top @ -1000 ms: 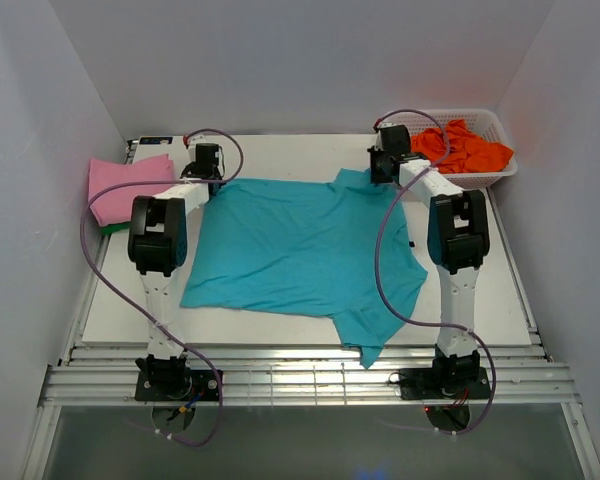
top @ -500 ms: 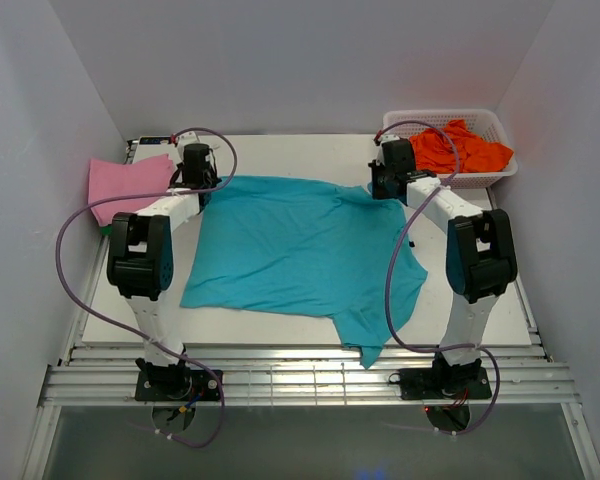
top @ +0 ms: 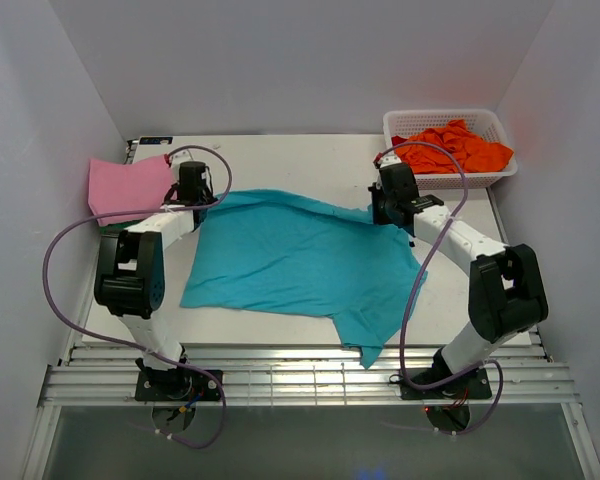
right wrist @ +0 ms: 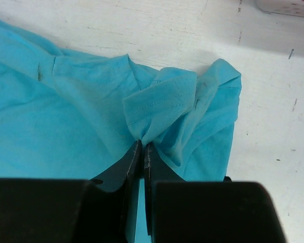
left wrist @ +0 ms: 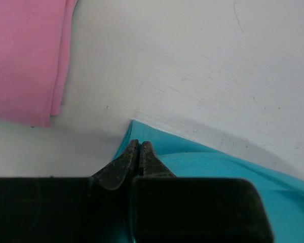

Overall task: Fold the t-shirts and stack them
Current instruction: Fold the tshirt

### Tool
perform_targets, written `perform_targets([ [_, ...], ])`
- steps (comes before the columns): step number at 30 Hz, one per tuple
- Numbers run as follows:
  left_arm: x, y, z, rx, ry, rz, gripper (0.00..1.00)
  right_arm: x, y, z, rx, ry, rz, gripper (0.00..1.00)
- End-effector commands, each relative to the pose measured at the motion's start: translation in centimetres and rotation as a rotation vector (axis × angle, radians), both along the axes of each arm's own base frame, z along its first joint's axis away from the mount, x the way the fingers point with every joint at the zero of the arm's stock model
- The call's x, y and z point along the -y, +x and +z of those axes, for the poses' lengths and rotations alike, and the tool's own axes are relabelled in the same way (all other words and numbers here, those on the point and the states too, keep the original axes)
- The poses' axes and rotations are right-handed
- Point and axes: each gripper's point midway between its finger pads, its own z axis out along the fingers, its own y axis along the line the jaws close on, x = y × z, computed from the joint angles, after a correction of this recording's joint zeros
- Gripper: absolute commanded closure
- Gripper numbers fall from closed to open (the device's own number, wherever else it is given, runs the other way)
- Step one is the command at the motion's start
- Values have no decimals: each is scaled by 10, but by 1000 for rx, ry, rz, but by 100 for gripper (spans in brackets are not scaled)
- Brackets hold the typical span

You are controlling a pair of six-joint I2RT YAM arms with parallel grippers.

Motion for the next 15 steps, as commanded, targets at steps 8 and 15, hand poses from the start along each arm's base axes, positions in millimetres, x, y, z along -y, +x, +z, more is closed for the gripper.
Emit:
perform_targets([
  [8, -11, -26, 27, 45, 5, 69, 100, 22, -32, 3, 14, -30, -83, 92],
  [15, -13, -41, 21, 2, 5, 75, 100, 28, -49, -7, -25, -37, -105, 92],
])
